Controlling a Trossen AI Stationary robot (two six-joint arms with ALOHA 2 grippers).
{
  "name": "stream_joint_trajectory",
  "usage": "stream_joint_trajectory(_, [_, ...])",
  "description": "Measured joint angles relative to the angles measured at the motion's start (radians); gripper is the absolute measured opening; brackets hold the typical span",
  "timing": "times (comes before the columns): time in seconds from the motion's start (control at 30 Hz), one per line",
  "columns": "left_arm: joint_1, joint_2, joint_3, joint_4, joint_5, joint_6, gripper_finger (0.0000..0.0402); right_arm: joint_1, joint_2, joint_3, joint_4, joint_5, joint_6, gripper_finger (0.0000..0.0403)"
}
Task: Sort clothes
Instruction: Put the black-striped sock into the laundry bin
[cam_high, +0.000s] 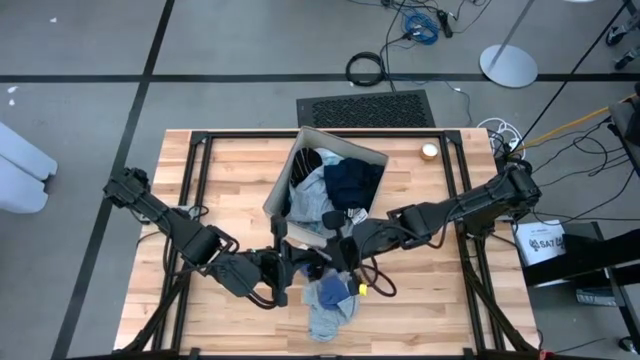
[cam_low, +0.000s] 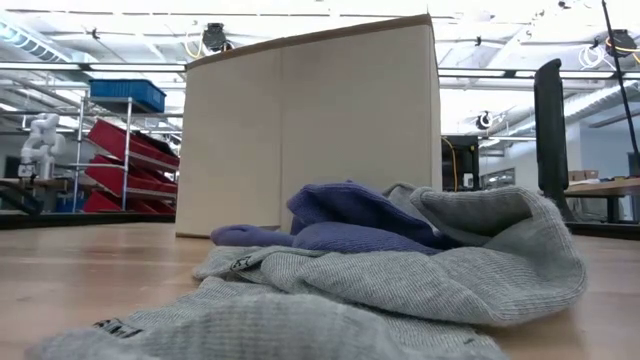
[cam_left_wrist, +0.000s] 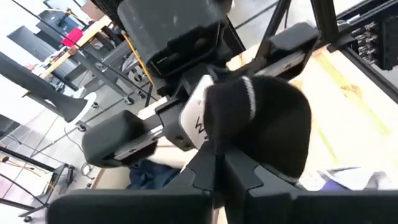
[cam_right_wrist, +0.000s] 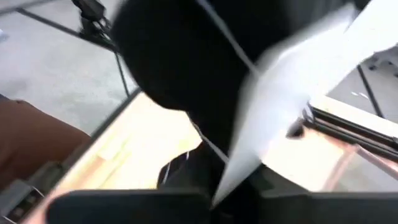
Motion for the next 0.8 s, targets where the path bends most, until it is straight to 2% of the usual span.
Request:
stream_joint_trajectory(0.17, [0.0, 0.0, 0.0, -0.017, -0.028, -0.074, 0.0071, -0.001, -0.014, 0.0, -0.053, 0.067, 0.007, 0.0007])
stream_joint_trajectory(0.3, [-0.006, 0.0, 0.0, -0.107, -0.167, -0.131, 0.0133, -0.002, -0.06, 0.0, -0.105, 0.092, 0.012, 0.0004])
stream_joint_trajectory(0.4, [-0.006, -0.01, 0.0, -0.193, -0.216, -0.174, 0.0173, -0.001, -0.108, 0.0, -0.134, 0.164, 0.004, 0.0003])
stream_joint_trajectory(0.53, [-0.006, -0.033, 0.0, -0.282, -0.281, -0.251, 0.0203, -0.031, -0.168, 0.0, -0.138, 0.269, -0.087, 0.0002])
stream_joint_trajectory(0.63, [-0.006, -0.055, 0.0, -0.339, -0.303, -0.332, 0.0206, -0.123, -0.195, 0.0, -0.085, 0.236, -0.153, 0.0002])
stream_joint_trajectory(0.8, [-0.007, -0.07, 0.0, -0.386, -0.299, -0.397, 0.0207, -0.382, -0.192, 0.001, -0.006, 0.029, -0.07, 0.0001])
